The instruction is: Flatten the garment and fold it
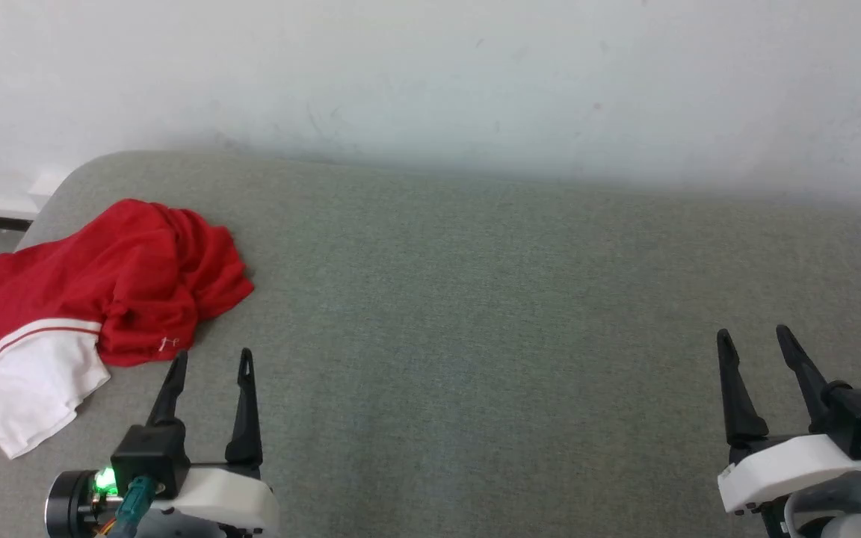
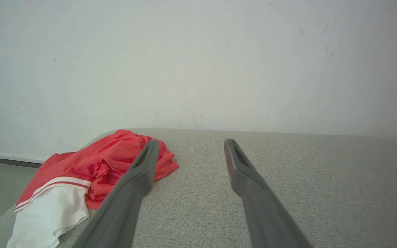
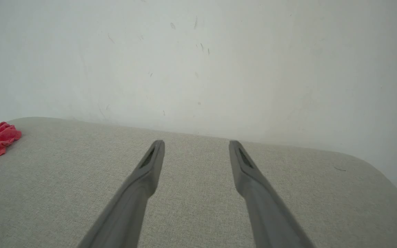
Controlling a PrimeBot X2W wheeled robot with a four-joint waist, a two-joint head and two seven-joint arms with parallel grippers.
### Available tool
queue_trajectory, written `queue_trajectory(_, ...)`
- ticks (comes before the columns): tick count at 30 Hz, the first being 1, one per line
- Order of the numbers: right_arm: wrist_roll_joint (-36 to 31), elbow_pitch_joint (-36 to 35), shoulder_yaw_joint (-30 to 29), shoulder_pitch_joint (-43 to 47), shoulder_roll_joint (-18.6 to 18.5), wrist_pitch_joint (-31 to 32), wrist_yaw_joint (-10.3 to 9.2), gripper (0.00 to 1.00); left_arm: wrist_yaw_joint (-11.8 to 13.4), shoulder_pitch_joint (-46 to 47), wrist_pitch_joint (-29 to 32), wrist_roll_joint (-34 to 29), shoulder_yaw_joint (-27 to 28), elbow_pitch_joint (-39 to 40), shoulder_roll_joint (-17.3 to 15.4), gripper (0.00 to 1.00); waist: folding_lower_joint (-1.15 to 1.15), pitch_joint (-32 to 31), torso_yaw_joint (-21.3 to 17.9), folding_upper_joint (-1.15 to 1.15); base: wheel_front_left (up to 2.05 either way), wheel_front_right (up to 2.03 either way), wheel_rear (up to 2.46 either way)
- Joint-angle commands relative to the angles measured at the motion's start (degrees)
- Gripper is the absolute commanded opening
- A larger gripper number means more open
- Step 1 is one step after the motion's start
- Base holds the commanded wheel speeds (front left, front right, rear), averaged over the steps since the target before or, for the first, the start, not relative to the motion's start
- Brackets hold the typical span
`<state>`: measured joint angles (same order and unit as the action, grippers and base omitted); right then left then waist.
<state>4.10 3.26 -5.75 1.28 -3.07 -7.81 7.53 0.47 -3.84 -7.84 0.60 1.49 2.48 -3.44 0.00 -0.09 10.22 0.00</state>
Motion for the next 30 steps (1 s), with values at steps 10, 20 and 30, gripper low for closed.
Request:
queue_trajectory(10, 0.7, 0.9, -0.2, 0.5, 0.1, -1.7, -0.03, 1.0, 0.0, -1.2, -1.7, 0.9, 0.8, 0.7, -0.2, 1.0, 0.0, 0.5, 3.6, 0.0, 0.0, 0.0, 0.0)
queue_trajectory(20, 1.1, 1.9, 0.0, 0.4, 0.1, -2.9, -0.03, 1.0, -0.1, -1.3, -2.9, 1.2, 1.3, 0.7, -0.1, 1.0, 0.0, 1.0, 7.2, 0.0, 0.0, 0.0, 0.0)
queue_trajectory(30, 1.2, 2.9, -0.1, 0.7, 0.2, -4.1, -0.03, 1.0, -0.2, -2.0, -4.1, 1.2, 1.8, 0.7, 0.0, 1.0, 0.0, 0.4, 11.7, 0.0, 0.0, 0.0, 0.0)
